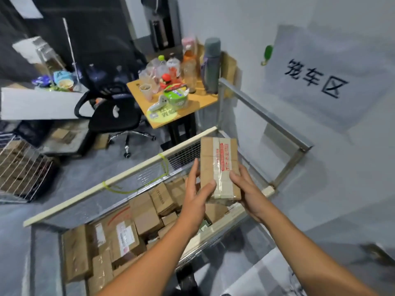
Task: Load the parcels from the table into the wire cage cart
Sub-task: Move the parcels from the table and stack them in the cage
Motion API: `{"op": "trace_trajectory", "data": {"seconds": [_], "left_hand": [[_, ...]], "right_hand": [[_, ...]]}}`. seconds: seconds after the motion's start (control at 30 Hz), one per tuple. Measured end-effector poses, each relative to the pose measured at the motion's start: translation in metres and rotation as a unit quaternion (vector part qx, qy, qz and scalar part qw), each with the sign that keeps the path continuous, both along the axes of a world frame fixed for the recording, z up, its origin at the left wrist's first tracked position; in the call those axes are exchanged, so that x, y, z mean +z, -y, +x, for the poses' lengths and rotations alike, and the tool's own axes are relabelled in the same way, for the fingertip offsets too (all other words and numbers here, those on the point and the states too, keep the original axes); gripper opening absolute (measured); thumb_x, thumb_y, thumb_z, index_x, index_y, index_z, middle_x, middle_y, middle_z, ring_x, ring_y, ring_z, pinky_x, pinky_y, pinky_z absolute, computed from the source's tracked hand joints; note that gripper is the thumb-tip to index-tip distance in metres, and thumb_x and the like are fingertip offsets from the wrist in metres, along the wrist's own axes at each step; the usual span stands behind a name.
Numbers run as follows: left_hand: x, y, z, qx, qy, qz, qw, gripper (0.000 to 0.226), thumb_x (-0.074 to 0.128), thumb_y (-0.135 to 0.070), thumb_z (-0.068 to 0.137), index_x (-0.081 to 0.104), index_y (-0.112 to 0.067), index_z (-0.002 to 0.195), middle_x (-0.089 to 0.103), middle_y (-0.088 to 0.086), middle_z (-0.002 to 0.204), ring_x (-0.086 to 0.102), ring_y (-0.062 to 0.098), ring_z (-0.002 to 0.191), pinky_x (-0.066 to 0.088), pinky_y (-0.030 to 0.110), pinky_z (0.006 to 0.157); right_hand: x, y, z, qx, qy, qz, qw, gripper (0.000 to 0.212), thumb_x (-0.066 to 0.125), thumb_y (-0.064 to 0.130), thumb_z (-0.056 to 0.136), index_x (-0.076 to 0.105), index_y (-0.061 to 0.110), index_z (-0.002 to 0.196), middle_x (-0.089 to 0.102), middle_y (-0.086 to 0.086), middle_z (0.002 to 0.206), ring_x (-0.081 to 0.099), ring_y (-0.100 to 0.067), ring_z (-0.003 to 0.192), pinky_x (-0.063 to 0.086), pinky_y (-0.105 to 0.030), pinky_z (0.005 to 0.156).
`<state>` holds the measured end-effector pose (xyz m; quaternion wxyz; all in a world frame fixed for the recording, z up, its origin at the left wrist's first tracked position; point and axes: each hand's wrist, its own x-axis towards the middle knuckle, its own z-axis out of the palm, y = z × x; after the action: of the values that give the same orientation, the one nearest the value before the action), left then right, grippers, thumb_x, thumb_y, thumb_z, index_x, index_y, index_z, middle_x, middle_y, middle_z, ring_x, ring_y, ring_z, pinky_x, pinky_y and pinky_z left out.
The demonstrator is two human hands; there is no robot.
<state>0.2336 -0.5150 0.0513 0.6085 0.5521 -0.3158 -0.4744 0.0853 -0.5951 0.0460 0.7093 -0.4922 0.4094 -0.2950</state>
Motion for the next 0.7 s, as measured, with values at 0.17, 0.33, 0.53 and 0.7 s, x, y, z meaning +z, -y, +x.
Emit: {"op": "trace_trajectory", "data": {"seconds": [0.17, 0.33, 0.53, 0.7], "left_hand": [[-0.065, 0.002, 0.052, 0.024, -0.001, 0.069, 0.997, 0.070, 0.070, -0.042, 0.090, 0.039, -0.047, 0.153, 0.050, -0.006, 0.154, 0.052, 0.017, 0.139, 0.045, 0.050, 0.114], [-0.136, 0.023, 0.104, 0.044, -0.056, 0.131, 0.989, 0.063, 0.063, -0.045, 0.093, 0.039, -0.047, 0.151, 0.055, -0.011, 0.151, 0.052, 0.018, 0.139, 0.037, 0.054, 0.119], [-0.230, 0.057, 0.146, 0.085, -0.075, 0.216, 0.970, 0.100, 0.078, -0.071, 0.070, 0.039, -0.036, 0.154, 0.058, -0.003, 0.148, 0.058, 0.019, 0.132, 0.055, 0.040, 0.100], [-0.314, 0.091, 0.175, 0.017, 0.037, 0.278, 0.960, 0.062, 0.052, -0.071, 0.089, 0.035, -0.048, 0.144, 0.058, -0.041, 0.127, 0.055, -0.016, 0.119, 0.048, 0.031, 0.110]], "right_hand": [[-0.070, 0.021, 0.054, 0.066, -0.015, 0.080, 0.995, 0.082, 0.071, 0.052, 0.086, 0.033, 0.039, 0.158, 0.063, 0.003, 0.146, 0.063, -0.023, 0.131, 0.050, -0.054, 0.109], [-0.146, 0.057, 0.108, 0.033, -0.058, 0.164, 0.984, 0.075, 0.067, 0.077, 0.080, 0.045, 0.053, 0.148, 0.062, 0.001, 0.143, 0.064, -0.028, 0.124, 0.059, -0.046, 0.084], [-0.260, 0.094, 0.151, 0.022, -0.003, 0.312, 0.950, 0.058, 0.067, 0.035, 0.091, 0.052, 0.021, 0.145, 0.070, -0.013, 0.134, 0.065, -0.035, 0.126, 0.061, -0.054, 0.093], [-0.356, 0.132, 0.173, 0.035, -0.010, 0.362, 0.932, 0.077, 0.090, 0.035, 0.072, 0.055, 0.034, 0.140, 0.071, -0.012, 0.132, 0.069, -0.034, 0.120, 0.061, -0.057, 0.088]]}}
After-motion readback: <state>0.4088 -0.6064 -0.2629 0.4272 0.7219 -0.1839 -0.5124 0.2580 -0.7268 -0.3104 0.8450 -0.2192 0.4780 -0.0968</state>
